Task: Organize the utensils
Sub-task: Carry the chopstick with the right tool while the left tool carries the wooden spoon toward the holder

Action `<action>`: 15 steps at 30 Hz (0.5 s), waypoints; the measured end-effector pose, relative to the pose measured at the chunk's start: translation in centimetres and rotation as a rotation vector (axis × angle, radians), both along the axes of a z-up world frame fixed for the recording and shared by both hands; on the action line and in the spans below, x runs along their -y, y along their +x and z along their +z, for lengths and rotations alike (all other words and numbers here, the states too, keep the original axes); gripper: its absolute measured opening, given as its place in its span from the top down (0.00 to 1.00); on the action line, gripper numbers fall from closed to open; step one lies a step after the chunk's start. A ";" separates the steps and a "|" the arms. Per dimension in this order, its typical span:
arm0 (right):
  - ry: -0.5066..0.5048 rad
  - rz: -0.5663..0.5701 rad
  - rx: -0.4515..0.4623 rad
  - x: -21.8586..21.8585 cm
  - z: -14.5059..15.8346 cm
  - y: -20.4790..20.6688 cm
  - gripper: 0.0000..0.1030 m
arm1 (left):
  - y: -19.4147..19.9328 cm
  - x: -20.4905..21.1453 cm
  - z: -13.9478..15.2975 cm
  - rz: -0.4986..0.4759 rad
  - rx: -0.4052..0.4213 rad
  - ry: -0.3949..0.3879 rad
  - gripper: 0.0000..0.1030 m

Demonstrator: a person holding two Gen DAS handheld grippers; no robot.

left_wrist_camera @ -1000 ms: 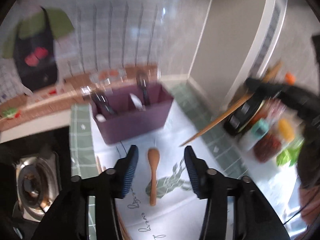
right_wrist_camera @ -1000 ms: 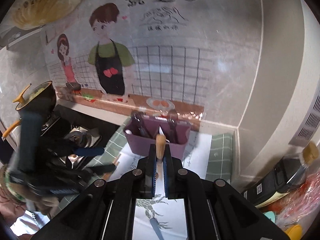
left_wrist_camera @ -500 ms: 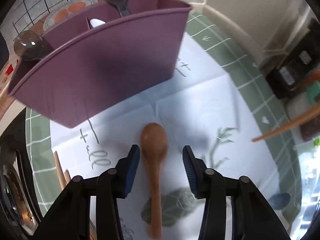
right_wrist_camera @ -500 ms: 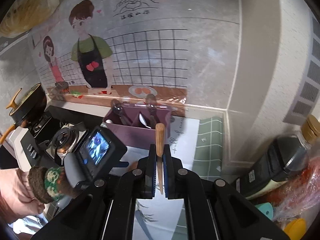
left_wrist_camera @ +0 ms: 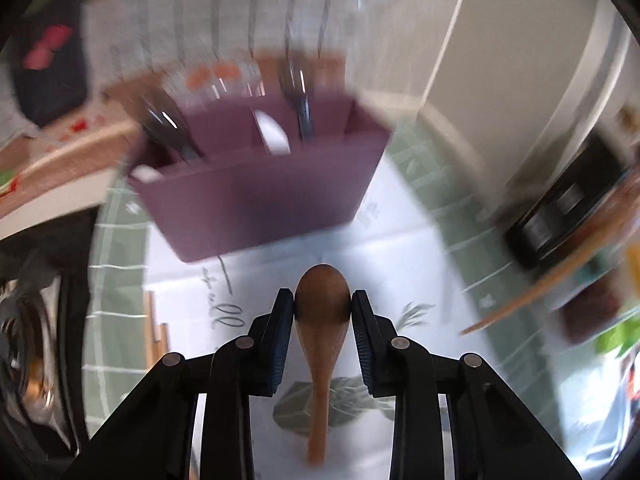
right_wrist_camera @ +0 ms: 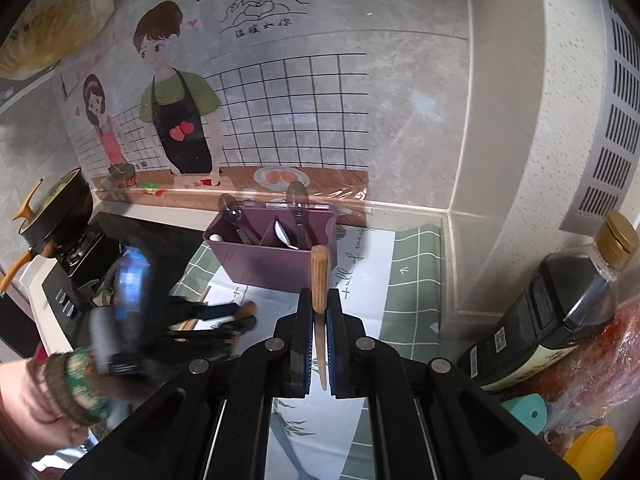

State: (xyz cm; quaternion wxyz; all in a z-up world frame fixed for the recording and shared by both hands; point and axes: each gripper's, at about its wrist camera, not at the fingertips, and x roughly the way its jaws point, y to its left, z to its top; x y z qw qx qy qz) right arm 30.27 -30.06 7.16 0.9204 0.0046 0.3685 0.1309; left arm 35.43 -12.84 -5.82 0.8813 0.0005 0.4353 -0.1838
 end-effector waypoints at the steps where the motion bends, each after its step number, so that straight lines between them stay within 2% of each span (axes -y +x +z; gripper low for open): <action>1: -0.003 0.005 0.003 -0.3 0.2 0.0 0.95 | -0.8 -0.7 1.4 0.013 0.036 -0.031 0.70; 4: -0.011 0.023 0.019 -1.4 0.9 0.0 0.95 | -2.9 -2.6 5.9 0.051 0.166 -0.076 0.70; 9: -0.019 0.050 0.086 -3.0 4.1 0.2 0.95 | -3.4 -4.9 12.0 0.055 0.284 -0.106 0.70; 12: -0.034 0.060 0.164 -3.8 8.1 1.0 0.95 | -2.8 -5.7 16.5 0.043 0.360 -0.113 0.70; 15: -0.050 0.063 0.251 -4.7 12.8 2.2 0.95 | -1.9 -5.8 21.8 0.041 0.479 -0.097 0.70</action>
